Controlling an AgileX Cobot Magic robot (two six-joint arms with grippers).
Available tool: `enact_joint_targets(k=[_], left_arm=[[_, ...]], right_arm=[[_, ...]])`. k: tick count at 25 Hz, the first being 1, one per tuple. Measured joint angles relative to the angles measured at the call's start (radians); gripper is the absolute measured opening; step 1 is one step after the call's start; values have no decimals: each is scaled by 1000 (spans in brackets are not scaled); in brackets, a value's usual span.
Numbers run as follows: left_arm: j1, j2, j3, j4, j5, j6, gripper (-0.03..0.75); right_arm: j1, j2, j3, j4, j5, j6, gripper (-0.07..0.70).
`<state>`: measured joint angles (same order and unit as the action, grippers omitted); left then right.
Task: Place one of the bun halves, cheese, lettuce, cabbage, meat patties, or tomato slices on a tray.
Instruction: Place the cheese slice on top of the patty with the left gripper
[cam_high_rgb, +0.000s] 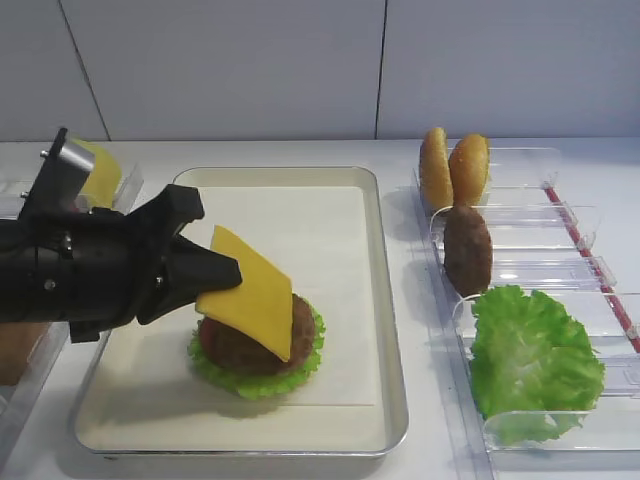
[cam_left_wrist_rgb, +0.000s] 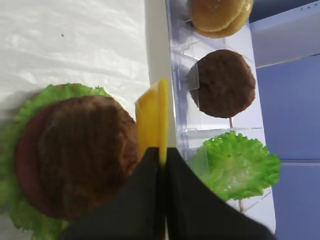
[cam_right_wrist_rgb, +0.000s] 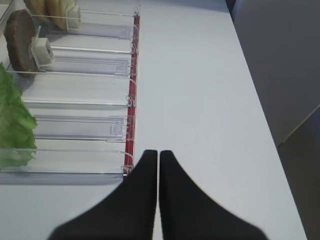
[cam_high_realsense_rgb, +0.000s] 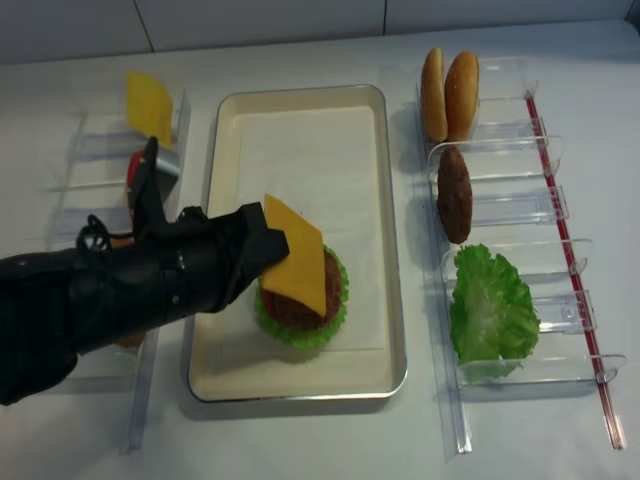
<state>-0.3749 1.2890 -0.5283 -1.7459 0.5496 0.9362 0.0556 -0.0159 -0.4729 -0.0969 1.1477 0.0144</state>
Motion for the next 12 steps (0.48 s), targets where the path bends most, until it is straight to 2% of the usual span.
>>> enact_joint_targets(k=[12], left_arm=[[-2, 19, -34, 0, 52, 4, -24]], right_arm=[[0, 0, 0, 0, 0, 0, 413]])
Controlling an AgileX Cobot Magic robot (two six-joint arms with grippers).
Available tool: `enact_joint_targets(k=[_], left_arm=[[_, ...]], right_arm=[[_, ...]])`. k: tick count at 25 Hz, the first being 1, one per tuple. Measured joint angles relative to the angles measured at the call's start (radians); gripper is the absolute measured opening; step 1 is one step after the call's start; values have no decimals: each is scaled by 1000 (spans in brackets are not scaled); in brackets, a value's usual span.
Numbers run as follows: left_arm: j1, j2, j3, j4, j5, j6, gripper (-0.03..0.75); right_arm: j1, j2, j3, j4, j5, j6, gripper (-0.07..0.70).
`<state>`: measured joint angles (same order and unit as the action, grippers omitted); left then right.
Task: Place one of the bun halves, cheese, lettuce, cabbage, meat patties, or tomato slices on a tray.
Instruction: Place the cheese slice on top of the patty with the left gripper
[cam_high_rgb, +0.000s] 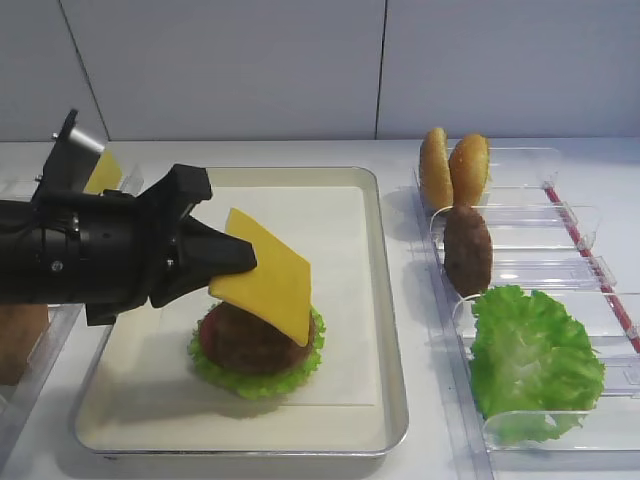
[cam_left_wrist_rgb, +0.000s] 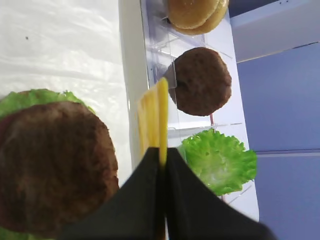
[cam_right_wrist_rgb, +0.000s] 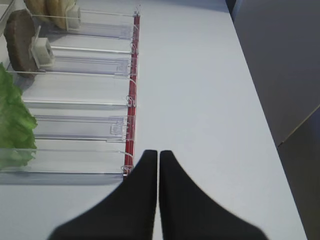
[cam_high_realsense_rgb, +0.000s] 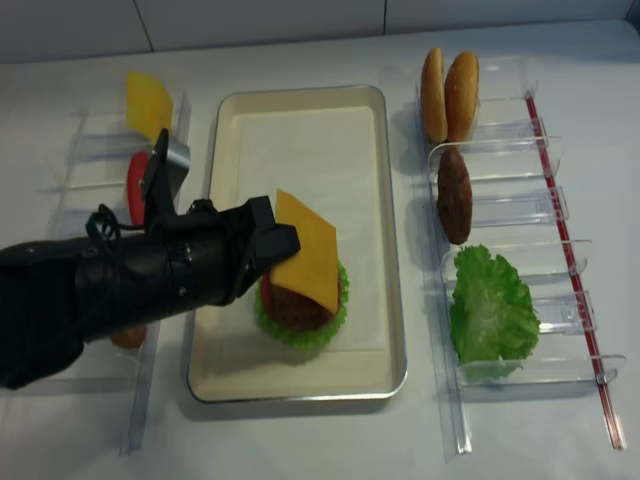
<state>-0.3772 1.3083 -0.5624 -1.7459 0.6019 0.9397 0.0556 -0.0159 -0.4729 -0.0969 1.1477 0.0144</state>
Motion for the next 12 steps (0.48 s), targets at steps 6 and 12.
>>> enact_joint_targets(k=[6, 12], left_arm=[[0, 2, 0, 0, -7, 0, -24], [-9, 4, -2, 0, -28, 0, -24]], right_arm=[[0, 0, 0, 0, 0, 0, 413], [0, 0, 0, 0, 0, 0, 413]])
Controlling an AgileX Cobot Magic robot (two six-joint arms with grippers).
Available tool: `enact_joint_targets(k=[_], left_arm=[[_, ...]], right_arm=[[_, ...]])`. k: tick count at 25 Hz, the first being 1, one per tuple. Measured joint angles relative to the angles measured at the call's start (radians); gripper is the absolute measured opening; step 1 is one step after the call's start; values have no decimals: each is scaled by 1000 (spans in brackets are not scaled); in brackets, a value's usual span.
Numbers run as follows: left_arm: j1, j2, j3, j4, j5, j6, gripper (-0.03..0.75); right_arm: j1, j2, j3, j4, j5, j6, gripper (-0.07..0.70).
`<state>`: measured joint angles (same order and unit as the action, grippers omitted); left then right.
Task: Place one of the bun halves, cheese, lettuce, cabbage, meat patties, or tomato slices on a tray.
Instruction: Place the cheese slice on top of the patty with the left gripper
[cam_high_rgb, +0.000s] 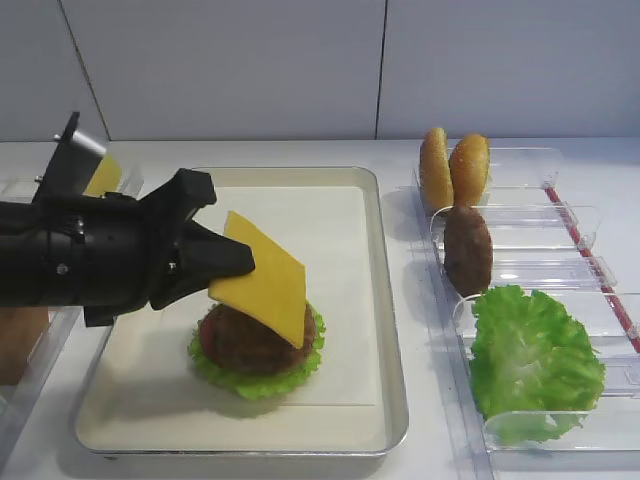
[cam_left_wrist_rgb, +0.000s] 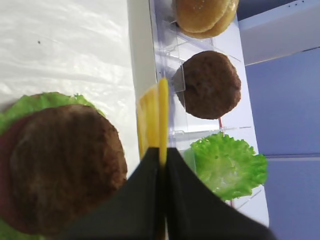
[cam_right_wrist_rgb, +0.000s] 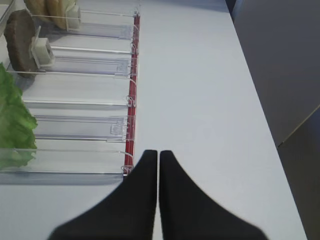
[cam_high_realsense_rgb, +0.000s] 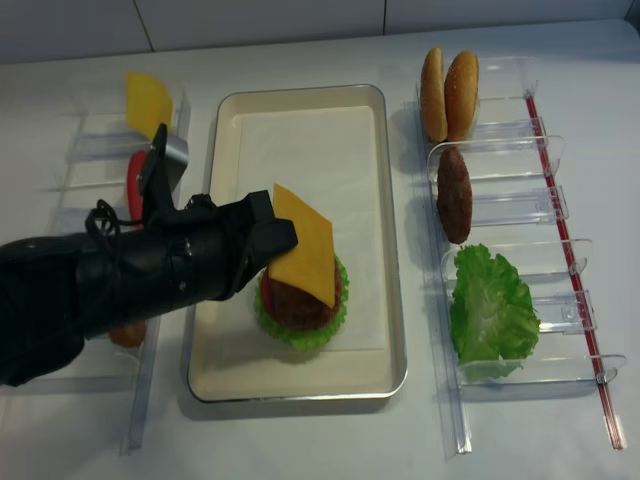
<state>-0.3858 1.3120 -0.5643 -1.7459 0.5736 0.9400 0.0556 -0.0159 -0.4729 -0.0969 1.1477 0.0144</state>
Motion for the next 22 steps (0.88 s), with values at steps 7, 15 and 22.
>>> enact_joint_targets(k=[7, 15, 22], left_arm=[[-43, 0, -23, 0, -50, 25, -24], [-43, 16, -39, 0, -51, 29, -24], [-45, 103, -41, 0, -37, 50, -24]], right_arm=[[0, 0, 0, 0, 0, 0, 413], [0, 0, 0, 0, 0, -1, 413], [0, 0, 0, 0, 0, -1, 413]])
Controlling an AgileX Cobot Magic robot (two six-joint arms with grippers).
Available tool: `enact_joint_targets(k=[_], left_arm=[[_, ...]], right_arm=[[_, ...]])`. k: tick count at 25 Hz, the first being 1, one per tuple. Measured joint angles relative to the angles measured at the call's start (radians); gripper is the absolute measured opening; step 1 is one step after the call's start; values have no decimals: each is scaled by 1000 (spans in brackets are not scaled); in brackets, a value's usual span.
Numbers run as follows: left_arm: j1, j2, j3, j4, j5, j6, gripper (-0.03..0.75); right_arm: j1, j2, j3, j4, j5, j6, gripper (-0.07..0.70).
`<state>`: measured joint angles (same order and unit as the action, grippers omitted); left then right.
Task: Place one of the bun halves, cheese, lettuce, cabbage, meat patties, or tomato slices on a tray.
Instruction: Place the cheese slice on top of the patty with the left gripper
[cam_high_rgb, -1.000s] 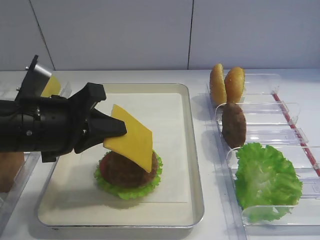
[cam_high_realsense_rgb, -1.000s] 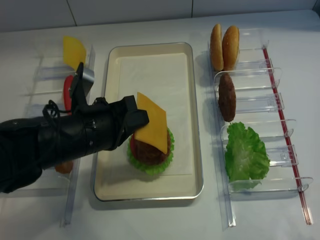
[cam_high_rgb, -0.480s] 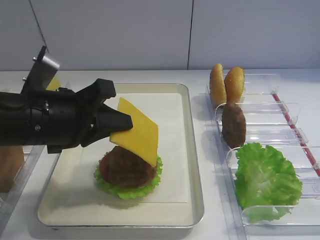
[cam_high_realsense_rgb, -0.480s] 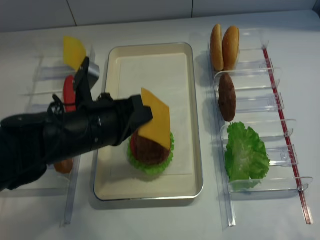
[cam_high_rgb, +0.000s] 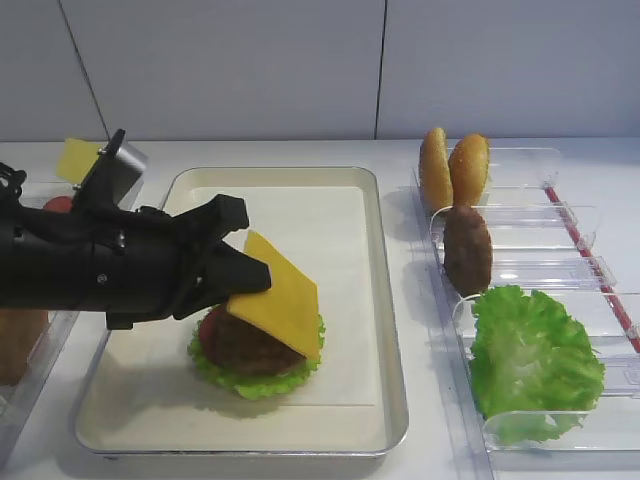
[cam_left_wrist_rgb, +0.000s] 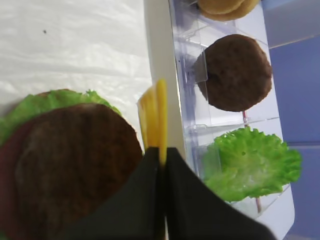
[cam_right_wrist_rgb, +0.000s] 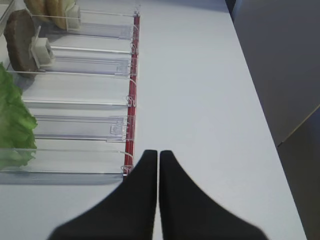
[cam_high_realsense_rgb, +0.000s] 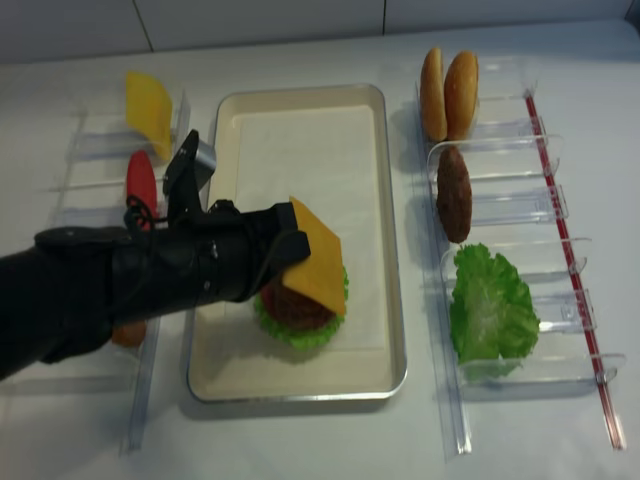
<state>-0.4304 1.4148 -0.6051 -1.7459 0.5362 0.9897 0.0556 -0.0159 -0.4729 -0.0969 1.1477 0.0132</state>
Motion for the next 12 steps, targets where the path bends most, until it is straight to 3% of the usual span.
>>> enact_joint_targets(k=[9, 12], left_arm=[[2, 0, 0, 0, 2, 33, -24], [19, 0, 0, 0, 28, 33, -24]], right_arm=[[0, 0, 0, 0, 0, 0, 413], [0, 0, 0, 0, 0, 0, 413]])
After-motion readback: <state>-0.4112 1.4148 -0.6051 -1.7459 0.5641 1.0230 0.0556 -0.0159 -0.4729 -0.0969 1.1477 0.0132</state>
